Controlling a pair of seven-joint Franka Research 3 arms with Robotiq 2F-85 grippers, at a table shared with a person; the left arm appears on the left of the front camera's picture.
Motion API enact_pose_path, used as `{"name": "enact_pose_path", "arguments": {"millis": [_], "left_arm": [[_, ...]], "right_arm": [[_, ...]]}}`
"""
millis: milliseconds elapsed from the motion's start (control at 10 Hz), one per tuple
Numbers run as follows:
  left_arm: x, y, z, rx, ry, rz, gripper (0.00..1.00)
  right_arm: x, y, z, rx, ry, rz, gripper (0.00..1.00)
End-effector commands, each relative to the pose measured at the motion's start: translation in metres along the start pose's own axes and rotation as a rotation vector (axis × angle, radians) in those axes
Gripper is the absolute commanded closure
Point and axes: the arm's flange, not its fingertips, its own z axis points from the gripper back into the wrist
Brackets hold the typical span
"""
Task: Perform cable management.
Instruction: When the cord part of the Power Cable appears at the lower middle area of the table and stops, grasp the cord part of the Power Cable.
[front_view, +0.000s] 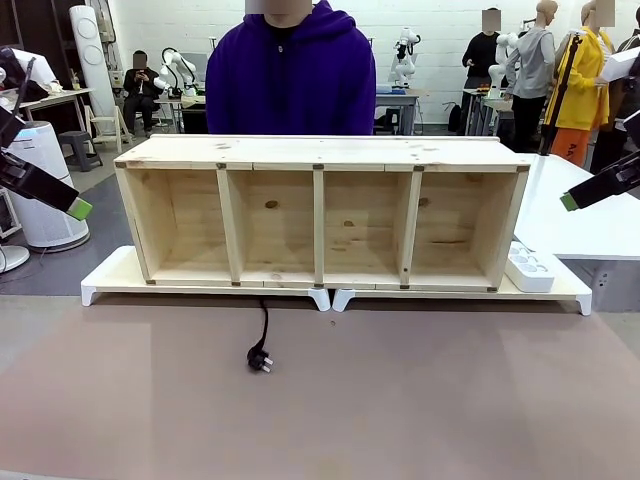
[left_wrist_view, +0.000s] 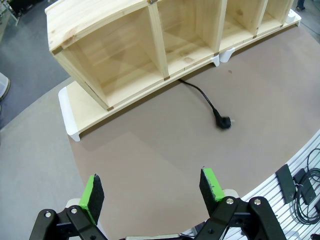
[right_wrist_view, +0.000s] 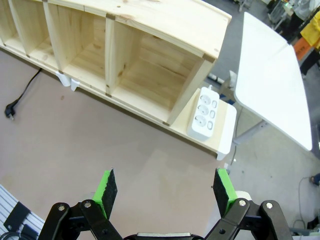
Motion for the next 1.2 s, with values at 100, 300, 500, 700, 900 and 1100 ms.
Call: {"name": "enact_pose_path", "arguments": {"millis": [100, 300, 500, 700, 900, 1100], "left_arm": [[0.0021, 0.0021, -0.0018, 0.000, -0.010, -0.006, 0.00], [0.0021, 0.0021, -0.0018, 0.000, -0.010, -0.006, 0.00], [0.0021, 0.0021, -0.0018, 0.000, -0.010, -0.006, 0.00], [0.0021, 0.0021, -0.0018, 0.000, -0.010, -0.006, 0.00], [0.0021, 0.0021, -0.0018, 0.000, -0.010, -0.006, 0.00], [0.0021, 0.0021, -0.0018, 0.000, -0.010, -0.006, 0.00]], "right_arm": [[0.0003, -0.0007, -0.0033, 0.000, 0.002, -0.001, 0.00], [0.0003, -0.0007, -0.0033, 0.000, 0.002, -0.001, 0.00], [0.0003, -0.0007, -0.0033, 0.000, 0.002, -0.001, 0.00], [0.0003, -0.0007, -0.0033, 0.000, 0.002, -0.001, 0.00], [0.0003, -0.0007, -0.0033, 0.000, 0.002, -0.001, 0.00], [0.0003, -0.0007, -0.0033, 0.000, 0.002, -0.001, 0.00]]}}
